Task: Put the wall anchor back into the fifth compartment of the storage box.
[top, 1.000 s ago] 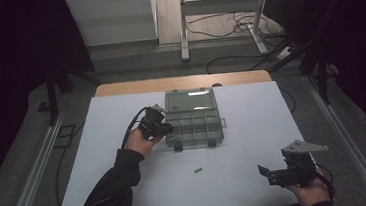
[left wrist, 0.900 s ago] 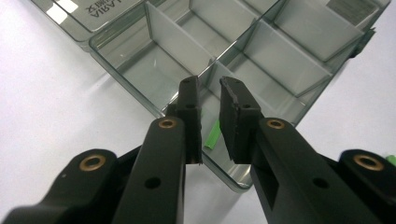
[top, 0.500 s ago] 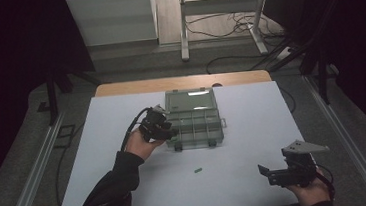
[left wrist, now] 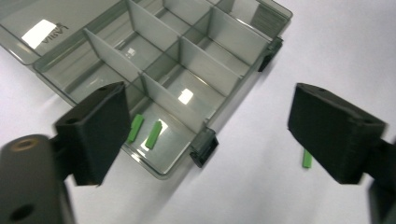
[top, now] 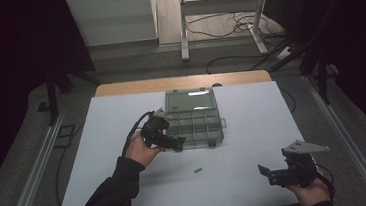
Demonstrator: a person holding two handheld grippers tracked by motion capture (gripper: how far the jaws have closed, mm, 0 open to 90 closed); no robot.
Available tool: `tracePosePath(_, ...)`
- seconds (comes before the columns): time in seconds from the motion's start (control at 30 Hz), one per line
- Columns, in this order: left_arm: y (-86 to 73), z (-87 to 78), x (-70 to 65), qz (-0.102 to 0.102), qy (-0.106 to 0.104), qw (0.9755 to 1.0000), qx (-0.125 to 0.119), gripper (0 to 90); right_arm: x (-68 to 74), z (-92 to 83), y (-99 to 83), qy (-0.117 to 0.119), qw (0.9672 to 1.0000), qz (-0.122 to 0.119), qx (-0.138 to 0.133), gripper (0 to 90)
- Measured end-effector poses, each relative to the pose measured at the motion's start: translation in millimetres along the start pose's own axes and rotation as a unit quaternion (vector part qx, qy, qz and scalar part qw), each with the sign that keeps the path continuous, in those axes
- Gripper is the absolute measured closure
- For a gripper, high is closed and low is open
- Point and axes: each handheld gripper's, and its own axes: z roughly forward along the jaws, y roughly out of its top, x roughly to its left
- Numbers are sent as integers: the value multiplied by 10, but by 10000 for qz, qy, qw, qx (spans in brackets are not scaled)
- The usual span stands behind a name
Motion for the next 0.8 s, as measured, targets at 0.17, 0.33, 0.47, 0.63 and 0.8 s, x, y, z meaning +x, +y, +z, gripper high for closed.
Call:
tracePosePath(0.17, -10, -11, -79, 149, 54, 9998, 71, 21, 1, 0, 1, 2, 10000, -1, -2, 5)
tracePosePath(0.33, -29, -33, -149, 227, 41, 9997, 48, 0, 1, 0, 0, 0, 10000, -2, -6, 5)
tracePosePath(0.47, -58, -36, -215, 262, 36, 9996, 98, 0, 2, 1, 1, 2, 10000, 5, -7, 5)
tracePosePath(0.63, -99, -8, -265, 173, -95, 9996, 213, 2, 4, 3, 2, 4, 10000, -3, -4, 5)
tracePosePath(0.8, -107, 47, -337, 203, -157, 9993, 275, 4, 7, 4, 4, 6, 10000, -10, 6, 5)
